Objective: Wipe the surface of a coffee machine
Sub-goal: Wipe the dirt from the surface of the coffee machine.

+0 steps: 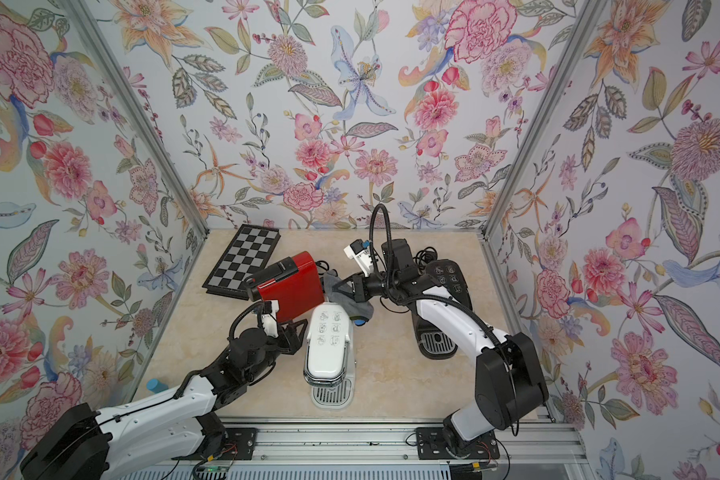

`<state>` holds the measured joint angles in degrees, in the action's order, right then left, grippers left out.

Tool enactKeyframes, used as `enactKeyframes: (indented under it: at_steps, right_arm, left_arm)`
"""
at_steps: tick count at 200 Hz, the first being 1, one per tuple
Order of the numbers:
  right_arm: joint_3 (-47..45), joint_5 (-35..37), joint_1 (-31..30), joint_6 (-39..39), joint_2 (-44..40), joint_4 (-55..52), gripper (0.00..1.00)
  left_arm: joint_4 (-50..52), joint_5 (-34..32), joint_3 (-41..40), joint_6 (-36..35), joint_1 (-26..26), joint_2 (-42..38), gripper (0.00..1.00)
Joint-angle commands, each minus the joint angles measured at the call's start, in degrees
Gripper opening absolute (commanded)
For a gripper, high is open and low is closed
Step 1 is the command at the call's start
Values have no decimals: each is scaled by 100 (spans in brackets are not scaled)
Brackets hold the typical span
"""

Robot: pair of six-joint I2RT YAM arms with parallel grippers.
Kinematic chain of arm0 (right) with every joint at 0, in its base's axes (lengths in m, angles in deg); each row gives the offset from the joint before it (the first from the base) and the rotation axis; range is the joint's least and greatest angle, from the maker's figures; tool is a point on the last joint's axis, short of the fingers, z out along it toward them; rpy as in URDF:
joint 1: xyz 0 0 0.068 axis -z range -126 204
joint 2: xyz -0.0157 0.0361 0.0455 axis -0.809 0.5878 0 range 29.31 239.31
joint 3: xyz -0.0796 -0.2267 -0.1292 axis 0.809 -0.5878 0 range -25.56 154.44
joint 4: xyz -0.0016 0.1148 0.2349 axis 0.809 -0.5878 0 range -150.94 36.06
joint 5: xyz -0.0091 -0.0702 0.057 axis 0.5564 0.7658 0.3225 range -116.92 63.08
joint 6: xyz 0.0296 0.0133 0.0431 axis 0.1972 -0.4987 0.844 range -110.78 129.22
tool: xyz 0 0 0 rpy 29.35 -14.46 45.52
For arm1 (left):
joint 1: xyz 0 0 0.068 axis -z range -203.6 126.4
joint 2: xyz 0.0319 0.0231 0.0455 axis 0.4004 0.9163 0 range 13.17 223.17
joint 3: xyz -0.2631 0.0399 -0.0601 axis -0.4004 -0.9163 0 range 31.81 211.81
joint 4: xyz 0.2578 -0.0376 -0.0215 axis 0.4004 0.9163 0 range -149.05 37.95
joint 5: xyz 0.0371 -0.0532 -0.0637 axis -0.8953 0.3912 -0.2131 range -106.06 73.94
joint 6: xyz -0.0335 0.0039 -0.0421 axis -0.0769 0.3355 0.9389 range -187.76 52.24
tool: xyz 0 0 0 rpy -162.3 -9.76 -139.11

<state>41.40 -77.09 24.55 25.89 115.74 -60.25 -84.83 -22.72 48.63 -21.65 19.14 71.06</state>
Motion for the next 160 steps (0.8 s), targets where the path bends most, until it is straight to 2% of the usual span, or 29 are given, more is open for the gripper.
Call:
enactKeyframes:
  at_steps: [1, 40, 65, 105, 131, 160]
  right_arm:
    - [126, -267, -172, 135, -338, -193, 4]
    - [434, 208, -446, -84, -693, -791, 5]
    - [762, 781, -1006, -509, -622, -1472, 5]
    - [972, 1386, -1591, -551, -361, -1651, 5]
    - [1176, 1473, -1901, -533, -99, -1656, 5]
    - [1460, 1472, -2038, -473, 260, -1642, 6]
  left_arm:
    - [-201, -42, -117, 122, -59, -28, 57]
    - [-384, 45, -177, 135, -56, -64, 58]
    - [-436, 154, -170, 146, -58, -264, 57]
    - [-294, 76, -275, -95, -62, -1190, 58]
    - [-32, -38, -280, -188, -64, -1883, 59]
    - [-283, 371, -311, -294, -62, -2360, 59]
